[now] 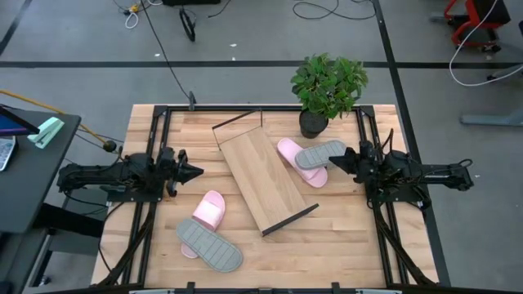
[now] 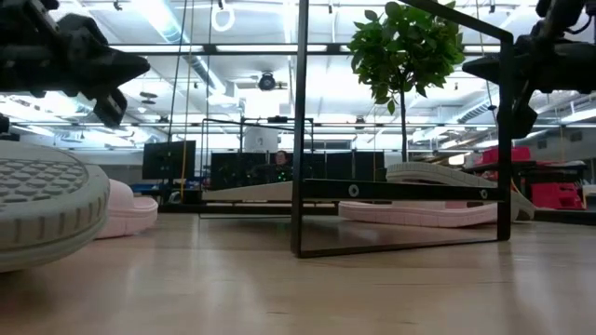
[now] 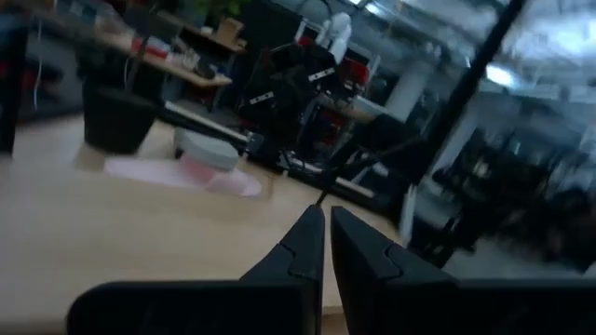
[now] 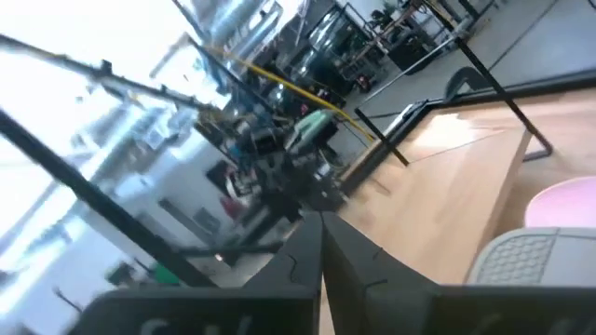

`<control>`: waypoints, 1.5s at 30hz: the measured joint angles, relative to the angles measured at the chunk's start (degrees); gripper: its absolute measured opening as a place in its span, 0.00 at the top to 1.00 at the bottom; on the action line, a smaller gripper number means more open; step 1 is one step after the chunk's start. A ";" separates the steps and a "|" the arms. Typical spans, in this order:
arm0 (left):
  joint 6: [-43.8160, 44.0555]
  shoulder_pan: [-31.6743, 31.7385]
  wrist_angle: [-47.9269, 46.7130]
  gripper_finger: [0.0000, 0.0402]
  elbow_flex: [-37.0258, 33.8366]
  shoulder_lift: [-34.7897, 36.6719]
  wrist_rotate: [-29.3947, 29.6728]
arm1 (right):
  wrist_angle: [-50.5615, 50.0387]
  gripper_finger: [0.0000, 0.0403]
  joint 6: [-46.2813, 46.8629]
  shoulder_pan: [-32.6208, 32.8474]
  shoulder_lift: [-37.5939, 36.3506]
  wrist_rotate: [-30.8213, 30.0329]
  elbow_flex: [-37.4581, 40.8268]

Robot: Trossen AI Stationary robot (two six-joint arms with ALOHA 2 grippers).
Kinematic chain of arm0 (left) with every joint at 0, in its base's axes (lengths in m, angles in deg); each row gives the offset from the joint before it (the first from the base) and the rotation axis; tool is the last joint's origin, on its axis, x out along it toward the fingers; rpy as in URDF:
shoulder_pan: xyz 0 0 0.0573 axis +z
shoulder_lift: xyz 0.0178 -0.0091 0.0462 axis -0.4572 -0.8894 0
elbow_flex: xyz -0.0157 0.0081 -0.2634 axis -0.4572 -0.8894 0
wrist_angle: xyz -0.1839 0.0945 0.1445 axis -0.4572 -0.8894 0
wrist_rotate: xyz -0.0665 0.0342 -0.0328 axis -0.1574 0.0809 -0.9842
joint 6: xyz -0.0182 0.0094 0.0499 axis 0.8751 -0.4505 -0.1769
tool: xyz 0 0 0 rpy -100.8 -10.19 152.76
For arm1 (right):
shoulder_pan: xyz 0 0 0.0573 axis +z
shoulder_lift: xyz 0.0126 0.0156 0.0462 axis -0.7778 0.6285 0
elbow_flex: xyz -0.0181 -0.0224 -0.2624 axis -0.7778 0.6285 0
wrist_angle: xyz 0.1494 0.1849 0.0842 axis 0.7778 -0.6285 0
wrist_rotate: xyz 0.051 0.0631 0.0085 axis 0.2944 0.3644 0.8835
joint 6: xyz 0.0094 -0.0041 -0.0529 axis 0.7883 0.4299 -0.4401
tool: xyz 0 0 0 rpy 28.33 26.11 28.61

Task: Pick and place slides into the shelf
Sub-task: Put the top gray slides on the shelf

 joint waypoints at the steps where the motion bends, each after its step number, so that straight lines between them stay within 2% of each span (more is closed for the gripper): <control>1: 2.42 0.01 0.02 0.94 0.00 -0.01 0.50 | 0.04 0.97 0.35 0.00 0.01 -0.04 0.00; 3: 5.38 0.00 0.14 0.95 0.00 -0.02 1.09 | 0.00 0.97 1.55 0.00 0.02 -0.30 0.00; 8: 6.18 0.02 1.65 0.96 0.00 0.00 3.83 | 0.02 0.97 6.30 0.00 0.02 -2.26 0.00; 12: 6.20 0.00 2.17 0.94 0.00 0.00 6.56 | 0.03 0.97 3.57 0.00 0.02 -3.11 0.00; 15: 8.16 0.02 2.14 0.93 0.00 -0.02 8.01 | -0.18 0.97 3.83 0.00 0.02 -5.97 0.00; 23: 12.85 0.00 1.49 0.92 0.00 -0.02 8.68 | -1.82 0.97 4.77 -0.75 0.02 -4.00 -0.42; 28: 12.73 0.01 1.46 0.94 0.00 -0.02 10.83 | -17.20 0.97 2.69 -2.21 0.04 -3.93 -9.44; 34: 9.55 0.02 1.45 0.92 0.00 -0.02 11.28 | -52.28 0.97 4.08 -5.36 1.78 -4.85 -27.71; 36: 9.61 0.00 1.44 0.91 0.00 -0.02 11.28 | -60.44 0.97 4.53 -6.17 3.44 -4.96 -32.83; 40: 9.54 0.02 1.52 0.90 0.00 -0.02 11.52 | -68.44 0.96 0.31 -6.67 8.21 -4.97 -39.55; 45: 9.68 0.02 1.46 0.90 0.00 -0.02 12.35 | -69.73 0.90 -12.04 -6.65 17.56 -4.57 -43.10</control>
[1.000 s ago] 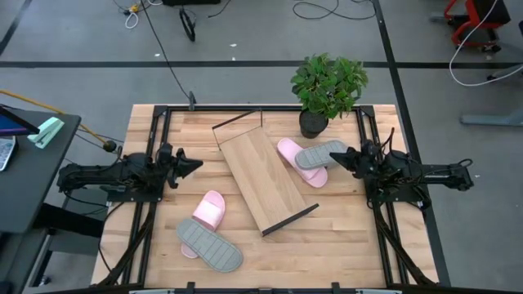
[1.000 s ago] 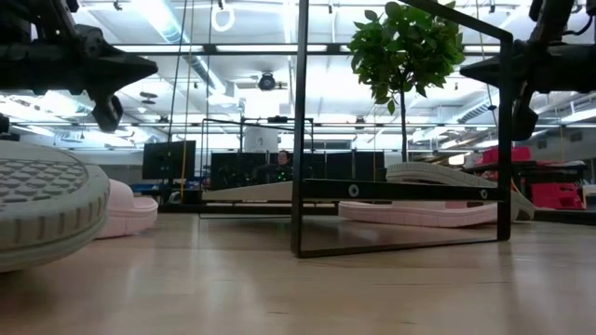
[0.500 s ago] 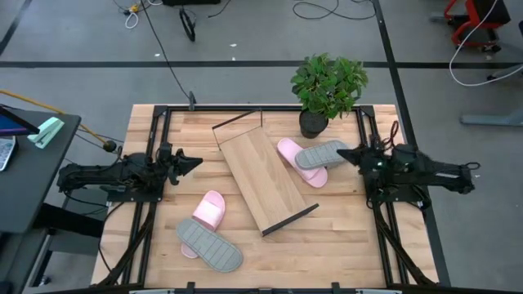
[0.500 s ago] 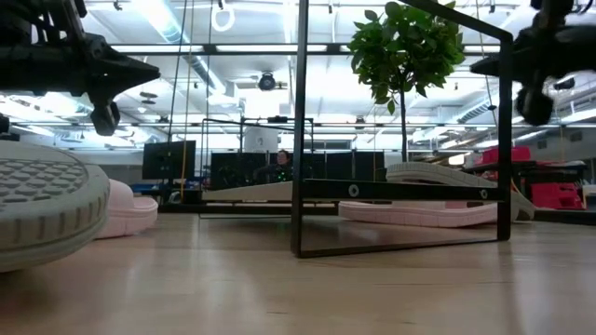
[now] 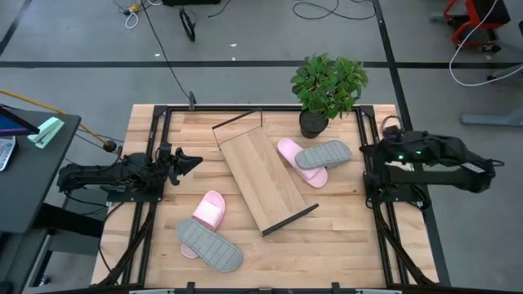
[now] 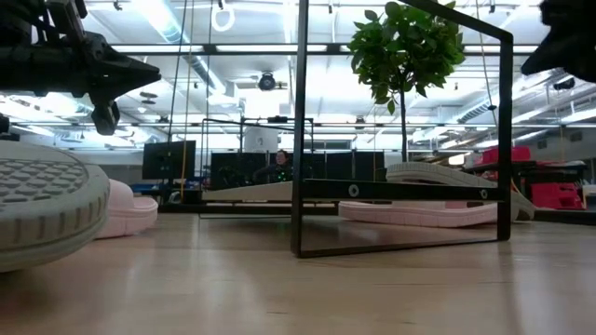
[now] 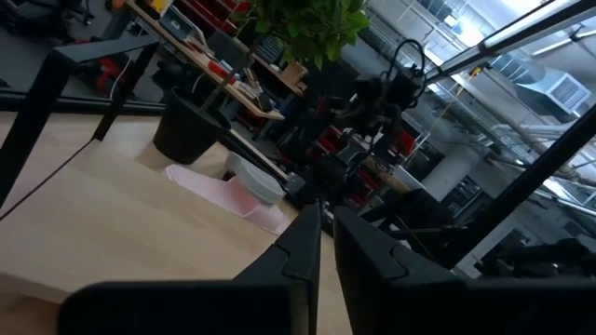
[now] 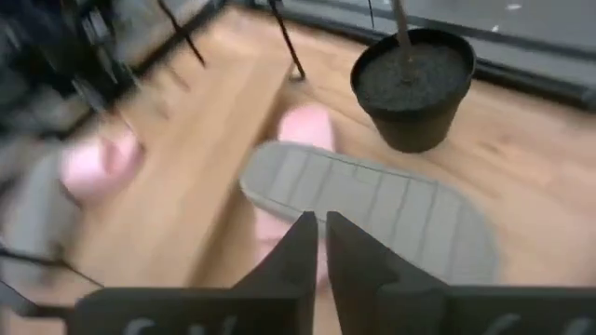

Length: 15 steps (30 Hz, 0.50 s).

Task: Pick and place slides into the shelf
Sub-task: Put the top gray slides on the shelf

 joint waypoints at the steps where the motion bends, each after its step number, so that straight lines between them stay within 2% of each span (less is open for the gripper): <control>1: 0.40 0.00 0.00 0.90 0.00 0.00 0.00 | -0.38 0.88 -2.60 0.00 2.22 0.41 -0.27; 11: 3.91 0.00 -2.75 0.90 0.00 -0.02 -0.07 | -7.27 0.60 -21.59 -0.06 25.59 0.04 -0.37; 15: 3.98 0.00 -2.83 0.90 0.00 -0.02 -0.08 | -7.20 0.49 -22.57 -0.11 31.68 0.09 -0.12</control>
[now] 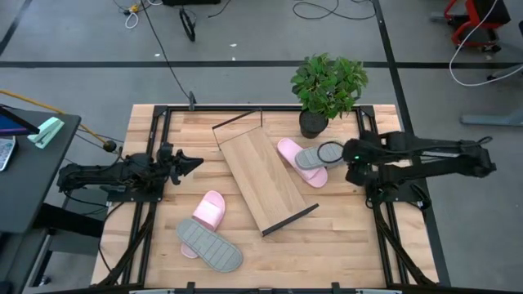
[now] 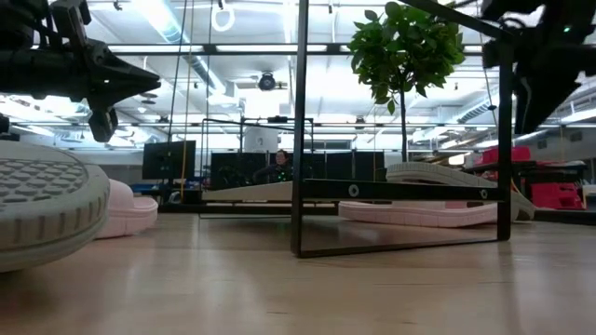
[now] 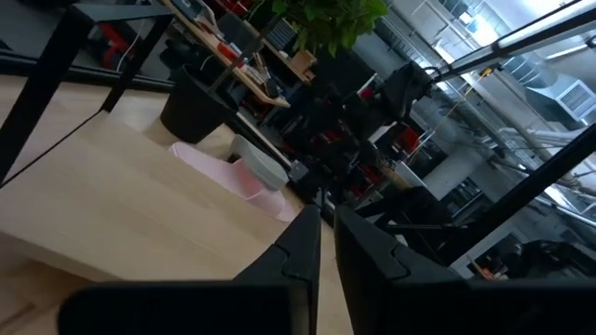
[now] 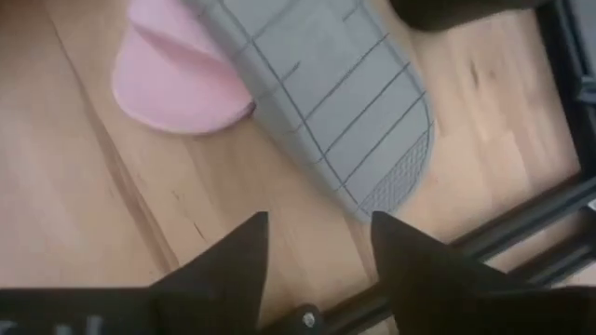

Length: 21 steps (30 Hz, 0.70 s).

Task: Pick and place slides into the shelf
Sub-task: Put the top gray slides on the shelf

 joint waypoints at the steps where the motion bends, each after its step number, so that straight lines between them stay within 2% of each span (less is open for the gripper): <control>1: -0.03 0.00 -0.02 0.89 0.00 0.00 0.01 | 0.06 0.46 0.07 0.00 1.31 0.00 0.01; 7: -1.07 0.00 -0.12 0.89 0.00 0.00 0.00 | 1.33 0.33 0.39 0.00 7.50 -0.87 0.03; 11: -1.10 0.00 -0.21 0.90 0.00 0.00 0.01 | 6.79 0.27 0.35 0.27 10.12 0.45 0.03; 21: -1.19 0.00 -0.39 0.91 0.02 0.00 0.01 | 20.34 0.25 -5.74 4.42 13.84 0.32 0.03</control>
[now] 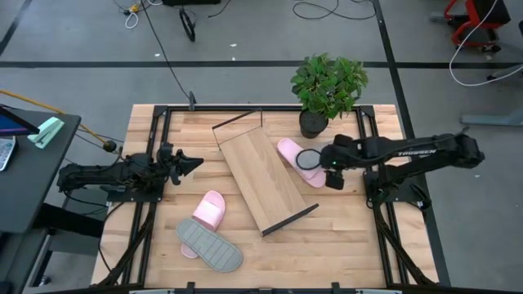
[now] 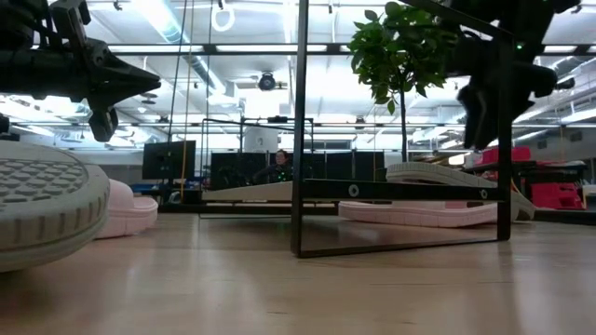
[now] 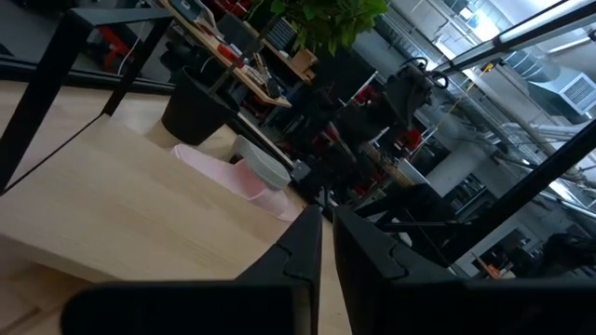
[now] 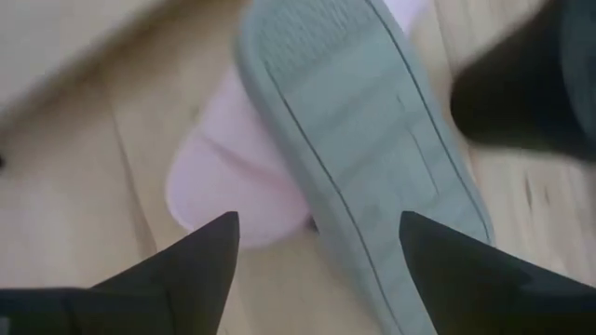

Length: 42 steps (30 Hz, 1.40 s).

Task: Pick and place slides into the shelf
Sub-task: Put the top gray slides on the shelf

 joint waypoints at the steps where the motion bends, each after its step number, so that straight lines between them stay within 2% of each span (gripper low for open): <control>1: -0.06 0.00 -0.02 0.90 0.00 0.00 0.01 | 1.36 0.26 -0.50 0.74 0.52 -0.26 0.00; 4: -0.08 0.00 -0.08 0.90 0.00 0.00 0.01 | 4.19 0.27 -1.87 3.40 2.81 -2.71 0.00; 9: -0.06 0.00 -0.12 0.91 0.00 0.00 0.01 | 5.30 0.29 -3.52 7.95 7.56 -11.96 0.00; 11: -0.08 0.00 -0.15 0.92 0.00 0.00 0.01 | 6.13 0.29 -3.08 8.72 8.90 -13.82 0.02; 24: -0.06 0.00 -0.19 0.91 -0.01 0.00 0.03 | 14.17 0.30 -1.91 8.82 16.21 -14.67 0.02; 30: -0.04 0.00 -0.19 0.93 -0.02 0.00 0.03 | 15.05 0.32 -2.02 8.91 20.50 -18.15 0.00; 42: 0.09 0.00 -0.20 0.92 -0.02 0.00 0.03 | 16.20 0.43 0.03 8.77 21.27 -22.90 -0.02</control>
